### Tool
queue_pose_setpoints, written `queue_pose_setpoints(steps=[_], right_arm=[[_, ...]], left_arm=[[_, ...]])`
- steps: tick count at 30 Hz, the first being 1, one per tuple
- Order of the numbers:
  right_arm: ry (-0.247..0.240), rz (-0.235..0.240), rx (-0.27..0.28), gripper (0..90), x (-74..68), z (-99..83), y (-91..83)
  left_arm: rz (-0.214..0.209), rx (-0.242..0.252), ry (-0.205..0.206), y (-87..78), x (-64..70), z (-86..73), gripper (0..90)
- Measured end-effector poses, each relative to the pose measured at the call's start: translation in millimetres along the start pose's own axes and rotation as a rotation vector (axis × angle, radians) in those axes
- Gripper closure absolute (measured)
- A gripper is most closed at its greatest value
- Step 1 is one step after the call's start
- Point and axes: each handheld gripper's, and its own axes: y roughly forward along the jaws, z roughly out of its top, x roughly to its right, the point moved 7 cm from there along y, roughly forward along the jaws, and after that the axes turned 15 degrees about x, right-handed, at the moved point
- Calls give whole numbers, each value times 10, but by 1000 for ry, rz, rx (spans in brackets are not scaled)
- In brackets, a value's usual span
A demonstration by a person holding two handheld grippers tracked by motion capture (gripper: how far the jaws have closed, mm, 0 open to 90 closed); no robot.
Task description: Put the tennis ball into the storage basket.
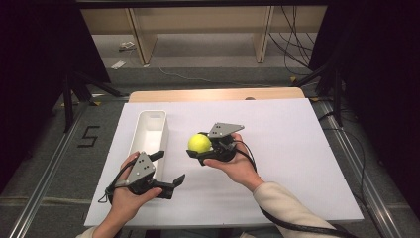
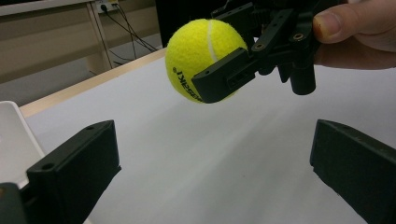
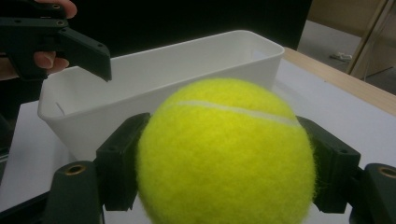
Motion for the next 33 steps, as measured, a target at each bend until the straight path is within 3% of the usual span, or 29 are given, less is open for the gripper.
queue_pose_setpoints(steps=[33], right_arm=[[2, -4, 14, 265, 24, 68, 41]], left_arm=[[0, 0, 2, -1, 3, 1, 8]])
